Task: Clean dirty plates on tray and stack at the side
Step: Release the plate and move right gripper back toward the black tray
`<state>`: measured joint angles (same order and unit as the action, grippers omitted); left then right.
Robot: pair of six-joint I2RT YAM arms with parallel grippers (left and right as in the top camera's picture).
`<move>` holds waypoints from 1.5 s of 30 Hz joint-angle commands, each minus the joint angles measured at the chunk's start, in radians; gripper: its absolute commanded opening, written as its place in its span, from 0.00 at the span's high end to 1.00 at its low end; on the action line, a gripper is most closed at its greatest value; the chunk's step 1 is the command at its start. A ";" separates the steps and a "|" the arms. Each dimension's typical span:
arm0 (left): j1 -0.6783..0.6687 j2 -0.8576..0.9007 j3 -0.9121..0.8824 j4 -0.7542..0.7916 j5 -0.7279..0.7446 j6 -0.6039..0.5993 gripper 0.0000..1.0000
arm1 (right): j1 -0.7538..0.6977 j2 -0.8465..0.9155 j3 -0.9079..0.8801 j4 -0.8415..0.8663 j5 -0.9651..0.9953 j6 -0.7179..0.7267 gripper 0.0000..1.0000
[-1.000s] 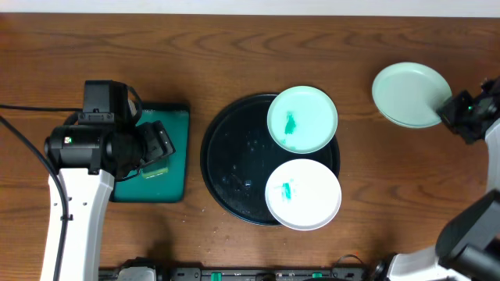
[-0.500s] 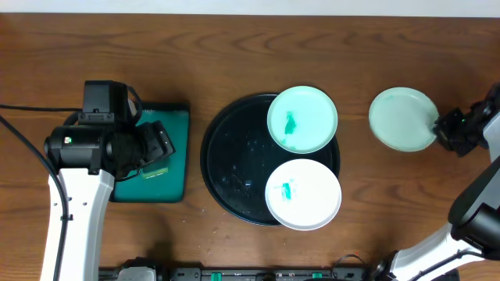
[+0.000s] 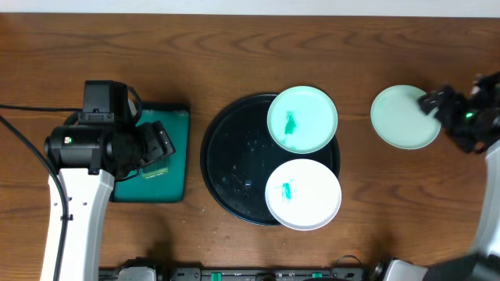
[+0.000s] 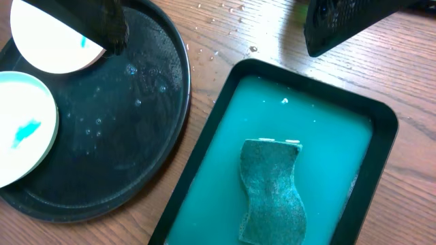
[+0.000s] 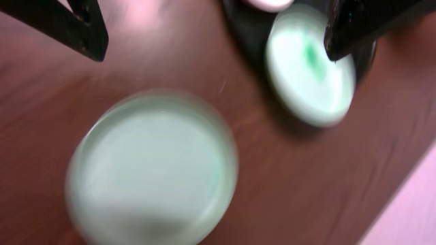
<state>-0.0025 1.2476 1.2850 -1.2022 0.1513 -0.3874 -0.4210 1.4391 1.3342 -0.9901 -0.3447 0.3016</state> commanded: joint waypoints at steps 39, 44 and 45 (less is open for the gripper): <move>-0.004 0.002 -0.005 -0.009 -0.002 0.013 0.17 | 0.587 -0.059 -0.696 0.154 0.026 0.297 0.87; -0.004 0.002 -0.005 -0.009 -0.002 0.013 0.16 | 0.587 -0.059 -0.698 0.160 0.025 0.303 0.99; -0.004 0.002 -0.005 -0.009 -0.002 0.013 0.17 | 0.591 -0.059 -0.698 0.159 0.021 0.294 0.99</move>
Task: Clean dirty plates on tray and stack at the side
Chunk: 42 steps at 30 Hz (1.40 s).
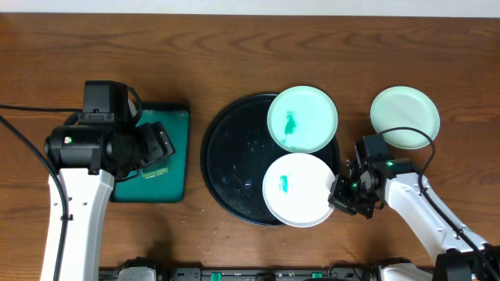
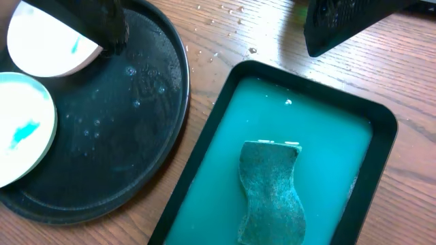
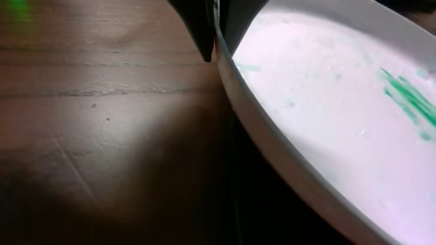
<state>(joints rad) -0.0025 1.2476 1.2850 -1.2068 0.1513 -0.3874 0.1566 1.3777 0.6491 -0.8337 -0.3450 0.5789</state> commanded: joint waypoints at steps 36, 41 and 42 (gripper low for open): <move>-0.003 0.373 -0.006 0.107 -0.119 0.046 0.28 | 0.217 0.322 -0.010 0.520 -0.161 0.034 0.99; 0.002 0.488 -0.006 0.161 -0.119 0.046 0.28 | 0.218 0.322 -0.009 0.520 -0.168 0.023 0.99; 0.008 0.508 -0.006 0.175 -0.119 0.046 0.28 | 0.218 0.321 -0.008 0.520 -0.169 0.006 0.99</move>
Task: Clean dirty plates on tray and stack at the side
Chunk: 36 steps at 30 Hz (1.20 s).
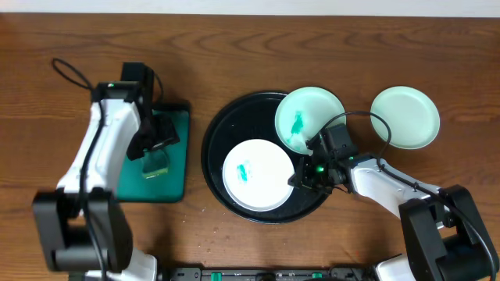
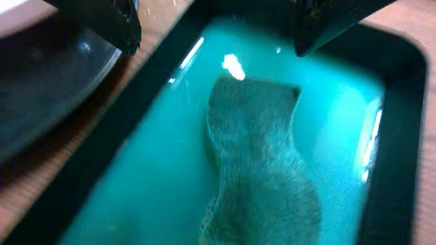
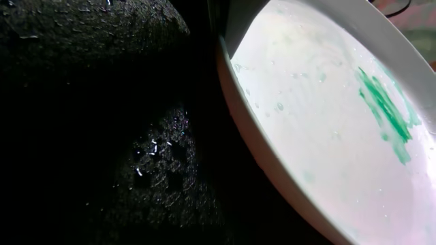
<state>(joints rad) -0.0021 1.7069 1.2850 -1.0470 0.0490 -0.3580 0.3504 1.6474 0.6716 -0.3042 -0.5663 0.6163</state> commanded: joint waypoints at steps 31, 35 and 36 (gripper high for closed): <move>0.175 0.098 -0.262 0.376 0.121 0.146 0.51 | 0.024 0.050 -0.016 0.005 0.024 -0.090 0.98; 0.175 0.102 -0.267 0.404 0.121 0.136 0.73 | 0.024 0.050 -0.016 0.004 0.011 -0.090 0.98; 0.175 0.102 -0.267 0.414 0.120 0.135 0.87 | 0.024 0.050 -0.016 0.002 0.011 -0.090 0.99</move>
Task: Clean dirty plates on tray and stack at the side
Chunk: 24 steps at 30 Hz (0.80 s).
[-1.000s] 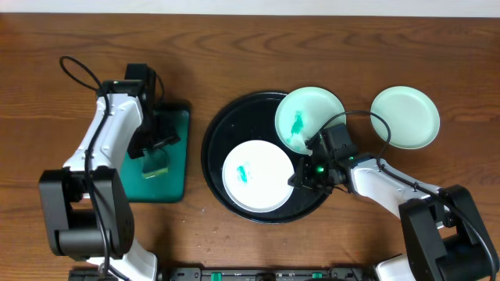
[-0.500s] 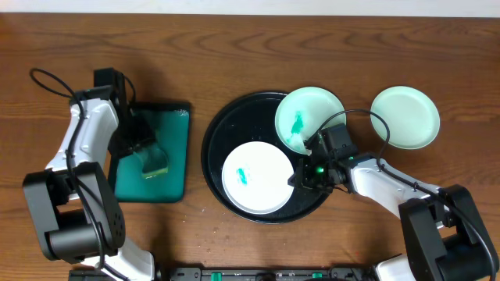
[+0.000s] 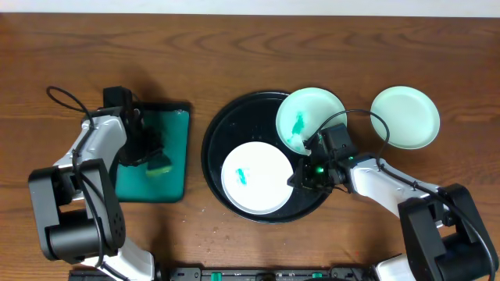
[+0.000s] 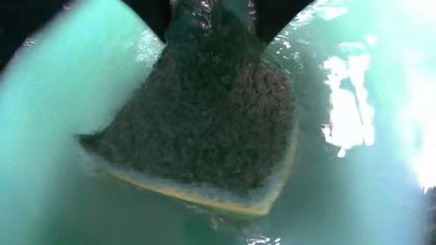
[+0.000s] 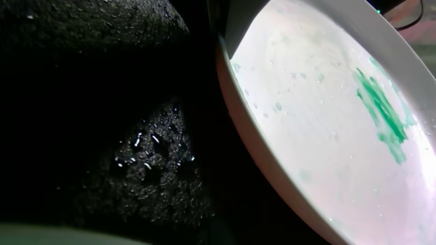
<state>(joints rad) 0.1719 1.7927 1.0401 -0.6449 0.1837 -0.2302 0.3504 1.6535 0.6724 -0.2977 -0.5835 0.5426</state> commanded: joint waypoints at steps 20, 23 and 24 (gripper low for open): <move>-0.073 -0.351 -0.021 -0.005 0.053 -0.038 0.93 | 0.025 0.037 -0.011 -0.010 0.039 -0.051 0.98; -0.101 -0.444 -0.021 -0.045 0.052 -0.065 0.93 | 0.025 0.007 0.024 -0.074 0.117 -0.069 0.98; -0.107 -0.460 -0.021 -0.059 0.052 -0.076 0.93 | 0.027 -0.005 0.040 -0.102 0.150 -0.090 0.98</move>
<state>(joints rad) 0.0849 1.3945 1.0107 -0.6697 0.2306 -0.2626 0.3576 1.6577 0.6895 -0.3397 -0.5762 0.5106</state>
